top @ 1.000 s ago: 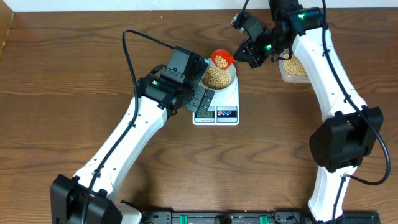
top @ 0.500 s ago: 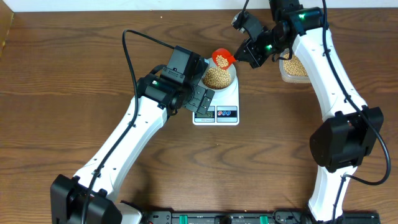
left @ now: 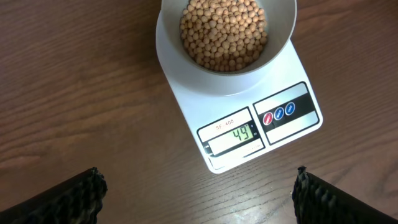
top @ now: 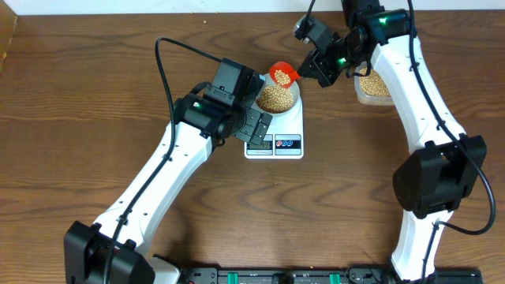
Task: Scoop item into bowl and weigh 50g on scale
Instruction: 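Hold the red scoop tilted over the white bowl with the right gripper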
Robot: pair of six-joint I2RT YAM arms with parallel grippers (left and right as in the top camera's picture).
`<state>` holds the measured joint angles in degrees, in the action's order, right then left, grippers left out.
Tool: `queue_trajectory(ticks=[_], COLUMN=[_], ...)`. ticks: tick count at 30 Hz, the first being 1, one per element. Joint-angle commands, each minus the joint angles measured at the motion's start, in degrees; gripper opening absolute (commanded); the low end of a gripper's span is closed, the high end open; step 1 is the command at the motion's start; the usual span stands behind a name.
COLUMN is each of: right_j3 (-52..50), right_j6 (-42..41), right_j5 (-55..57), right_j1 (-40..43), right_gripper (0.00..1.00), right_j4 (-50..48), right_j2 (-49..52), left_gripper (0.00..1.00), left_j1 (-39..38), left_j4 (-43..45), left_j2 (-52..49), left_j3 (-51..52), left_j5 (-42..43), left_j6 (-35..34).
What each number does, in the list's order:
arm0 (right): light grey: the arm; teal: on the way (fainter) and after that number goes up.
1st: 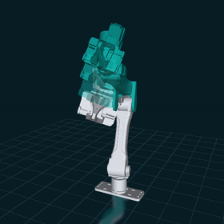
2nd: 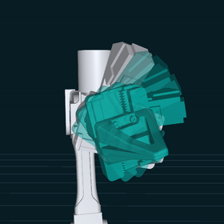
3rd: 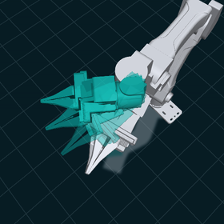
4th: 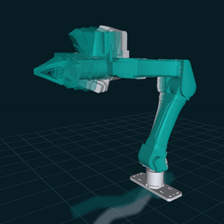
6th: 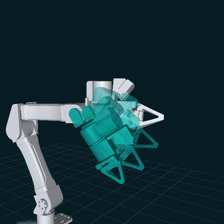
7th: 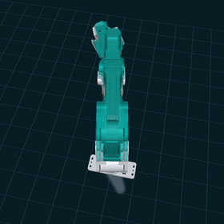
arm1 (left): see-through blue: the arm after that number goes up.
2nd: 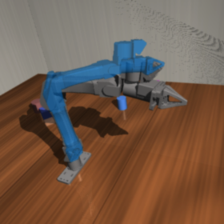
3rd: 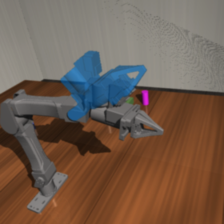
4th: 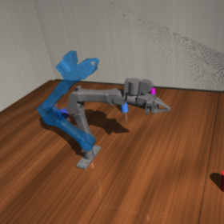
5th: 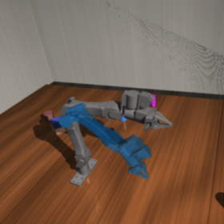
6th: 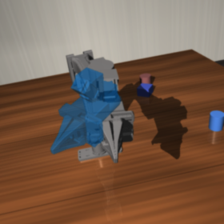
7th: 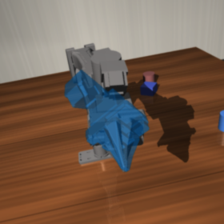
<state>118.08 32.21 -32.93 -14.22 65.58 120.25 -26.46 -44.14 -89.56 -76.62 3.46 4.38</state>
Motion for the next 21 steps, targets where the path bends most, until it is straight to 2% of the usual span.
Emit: queue_trajectory(ticks=[1,21], right_j3=[1.2,1.2], right_j6=[2.3,6.3], right_j5=[-0.4,-0.4], right_j1=[-0.2,-0.2], right_gripper=[0.01,0.01], right_j4=[0.2,0.2], right_j2=[-1.5,-1.5], left_gripper=[0.98,0.98], left_j1=[0.0,0.0], left_j4=[-0.2,-0.2], left_j2=[1.2,1.2], left_j3=[-0.2,-0.2], left_j5=[-0.8,-0.8], left_j6=[0.3,0.3])
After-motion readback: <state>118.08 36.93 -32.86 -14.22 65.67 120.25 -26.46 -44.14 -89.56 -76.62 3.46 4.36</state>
